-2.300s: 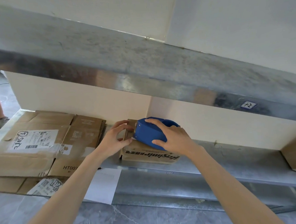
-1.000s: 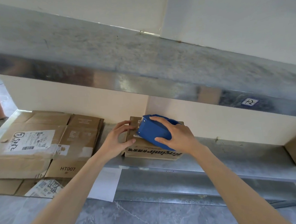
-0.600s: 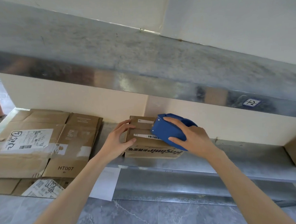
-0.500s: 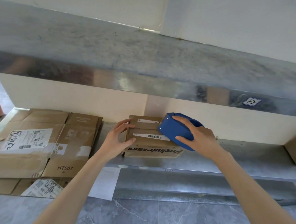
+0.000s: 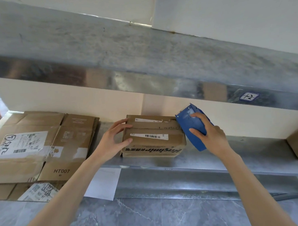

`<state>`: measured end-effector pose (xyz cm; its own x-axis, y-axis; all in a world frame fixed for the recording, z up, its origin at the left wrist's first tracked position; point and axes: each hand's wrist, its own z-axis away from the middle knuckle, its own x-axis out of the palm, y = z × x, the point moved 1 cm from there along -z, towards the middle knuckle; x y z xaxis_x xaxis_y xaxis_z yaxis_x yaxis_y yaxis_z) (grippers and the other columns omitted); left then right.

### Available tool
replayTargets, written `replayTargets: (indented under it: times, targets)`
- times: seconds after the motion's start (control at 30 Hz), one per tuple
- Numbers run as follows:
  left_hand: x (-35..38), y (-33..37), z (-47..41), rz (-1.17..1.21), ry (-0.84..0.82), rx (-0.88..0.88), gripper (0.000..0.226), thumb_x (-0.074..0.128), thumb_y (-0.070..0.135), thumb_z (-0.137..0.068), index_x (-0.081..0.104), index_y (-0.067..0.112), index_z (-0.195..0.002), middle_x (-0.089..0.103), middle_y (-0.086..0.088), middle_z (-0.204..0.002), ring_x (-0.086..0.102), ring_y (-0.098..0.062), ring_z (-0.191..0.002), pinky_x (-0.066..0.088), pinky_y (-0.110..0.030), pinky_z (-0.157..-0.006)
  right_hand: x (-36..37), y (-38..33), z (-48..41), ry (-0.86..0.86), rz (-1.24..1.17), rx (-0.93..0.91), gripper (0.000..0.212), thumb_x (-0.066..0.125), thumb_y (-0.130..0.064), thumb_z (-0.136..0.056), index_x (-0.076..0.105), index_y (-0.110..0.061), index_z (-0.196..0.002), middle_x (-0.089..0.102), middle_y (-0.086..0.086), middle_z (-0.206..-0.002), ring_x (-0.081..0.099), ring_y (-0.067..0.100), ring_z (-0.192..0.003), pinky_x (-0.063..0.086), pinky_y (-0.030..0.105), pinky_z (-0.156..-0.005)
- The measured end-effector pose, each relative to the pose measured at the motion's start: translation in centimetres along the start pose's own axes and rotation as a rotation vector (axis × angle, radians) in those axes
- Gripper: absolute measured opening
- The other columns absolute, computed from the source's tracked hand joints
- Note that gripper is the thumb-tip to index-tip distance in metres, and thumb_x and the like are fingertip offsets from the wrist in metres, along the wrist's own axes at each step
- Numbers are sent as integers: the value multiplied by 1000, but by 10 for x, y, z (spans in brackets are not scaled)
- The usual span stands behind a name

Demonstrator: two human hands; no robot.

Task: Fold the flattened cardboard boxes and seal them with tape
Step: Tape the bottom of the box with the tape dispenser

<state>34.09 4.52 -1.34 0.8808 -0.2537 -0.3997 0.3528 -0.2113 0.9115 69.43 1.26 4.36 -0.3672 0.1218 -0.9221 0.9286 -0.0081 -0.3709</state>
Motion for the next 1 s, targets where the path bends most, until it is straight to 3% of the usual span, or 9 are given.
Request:
replayTargets:
  times: [0.23, 0.37, 0.5, 0.6, 0.83, 1.0]
  targets:
    - [1, -1, 1, -18, 12, 2, 42, 76, 14, -86, 63, 27, -124, 44, 14, -146, 49, 1, -127, 39, -31, -113, 7, 20, 2, 26, 21, 110, 33, 54, -46, -98, 45, -39, -129, 50, -7, -65, 49, 14, -52, 30, 27, -47]
    - [-2, -2, 4, -14, 48, -5, 41, 77, 16, -85, 64, 24, -124, 46, 13, -146, 49, -5, -131, 38, -32, -114, 26, 9, 3, 46, -91, 158, 45, 62, -57, -89, 48, -35, -125, 49, -1, -56, 47, 18, -45, 34, 28, -43]
    - [-20, -7, 11, 11, 100, -12, 40, 78, 13, -84, 66, 24, -120, 48, 13, -144, 53, 0, -125, 40, -27, -112, 41, -9, 6, 26, -117, 140, 60, 62, -68, -78, 48, -35, -126, 64, 6, -76, 54, 21, -53, 38, 29, -44]
    - [-44, -16, 20, -8, 104, -29, 40, 78, 16, -83, 65, 29, -119, 49, 17, -144, 50, 1, -128, 39, -27, -110, 48, -28, 5, 7, -82, 94, 69, 53, -77, -72, 47, -37, -127, 57, -5, -72, 50, 13, -53, 32, 25, -43]
    - [-43, -22, 18, -37, 77, 1, 36, 77, 13, -85, 66, 26, -118, 49, 17, -143, 49, 1, -130, 39, -19, -108, 45, -30, 12, 30, -14, 91, 69, 62, -71, -77, 47, -34, -134, 52, -4, -70, 46, 19, -56, 26, 23, -44]
    - [-35, -18, 11, -14, 55, 12, 36, 76, 12, -86, 66, 26, -117, 48, 17, -143, 51, 5, -125, 38, -12, -107, 40, -25, 11, 28, -19, 120, 69, 63, -70, -77, 47, -33, -133, 65, 4, -83, 54, 23, -61, 34, 25, -45]
